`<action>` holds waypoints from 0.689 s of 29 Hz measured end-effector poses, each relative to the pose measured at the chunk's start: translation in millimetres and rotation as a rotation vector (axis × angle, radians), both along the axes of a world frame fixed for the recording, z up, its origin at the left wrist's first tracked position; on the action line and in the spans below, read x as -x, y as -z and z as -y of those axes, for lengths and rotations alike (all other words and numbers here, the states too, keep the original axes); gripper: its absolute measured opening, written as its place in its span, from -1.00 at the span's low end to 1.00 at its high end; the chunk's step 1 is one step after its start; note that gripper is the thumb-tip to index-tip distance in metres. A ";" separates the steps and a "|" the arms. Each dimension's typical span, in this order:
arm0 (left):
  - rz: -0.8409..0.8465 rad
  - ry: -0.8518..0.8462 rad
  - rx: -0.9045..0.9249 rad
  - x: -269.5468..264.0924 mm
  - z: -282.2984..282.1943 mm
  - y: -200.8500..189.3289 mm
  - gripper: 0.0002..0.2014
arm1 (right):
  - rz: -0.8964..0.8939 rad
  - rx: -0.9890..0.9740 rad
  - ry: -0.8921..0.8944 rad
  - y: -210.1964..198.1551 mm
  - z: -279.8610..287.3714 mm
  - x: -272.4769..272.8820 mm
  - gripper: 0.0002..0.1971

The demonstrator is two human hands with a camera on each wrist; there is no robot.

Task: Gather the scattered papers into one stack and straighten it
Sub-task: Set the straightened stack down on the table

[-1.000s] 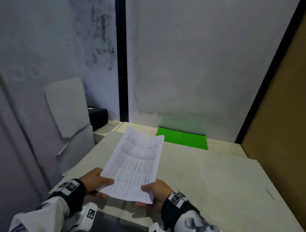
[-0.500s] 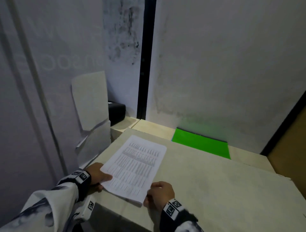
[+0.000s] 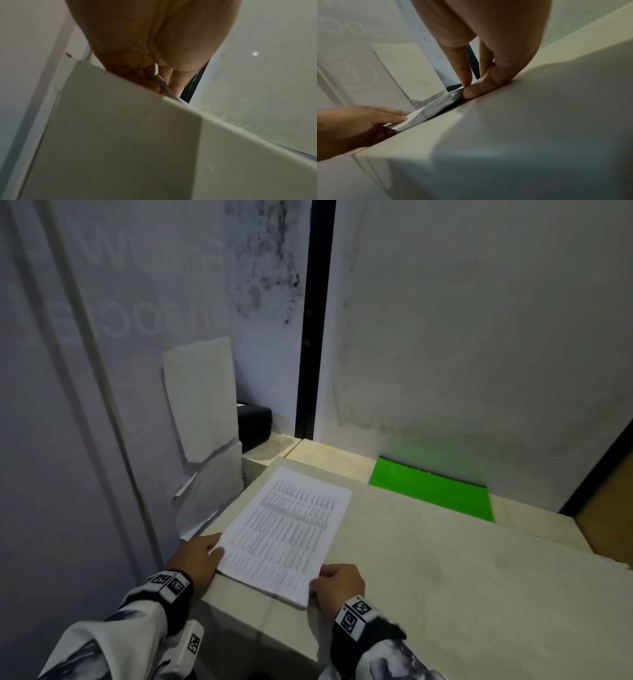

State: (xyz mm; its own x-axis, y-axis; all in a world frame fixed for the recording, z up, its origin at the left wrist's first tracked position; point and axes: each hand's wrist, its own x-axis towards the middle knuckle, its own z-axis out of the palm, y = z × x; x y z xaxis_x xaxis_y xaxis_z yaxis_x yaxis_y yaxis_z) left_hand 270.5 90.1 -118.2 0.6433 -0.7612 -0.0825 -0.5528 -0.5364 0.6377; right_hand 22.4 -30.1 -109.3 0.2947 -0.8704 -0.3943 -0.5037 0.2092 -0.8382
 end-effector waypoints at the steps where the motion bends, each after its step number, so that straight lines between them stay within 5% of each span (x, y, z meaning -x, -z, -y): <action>1: 0.004 -0.006 0.006 0.3 -1.0 0.5 -0.68 | -0.015 0.009 -0.012 -1.0 0.4 -1.9 -0.72; 15: -0.065 0.062 -0.032 -9.2 -4.0 -1.9 -0.58 | 0.101 -0.098 -0.182 9.1 -18.7 -10.9 -0.62; 20: -0.020 0.060 -0.031 -8.1 -4.6 0.7 -0.59 | 0.071 -0.172 -0.238 -7.5 -19.6 -11.9 -0.31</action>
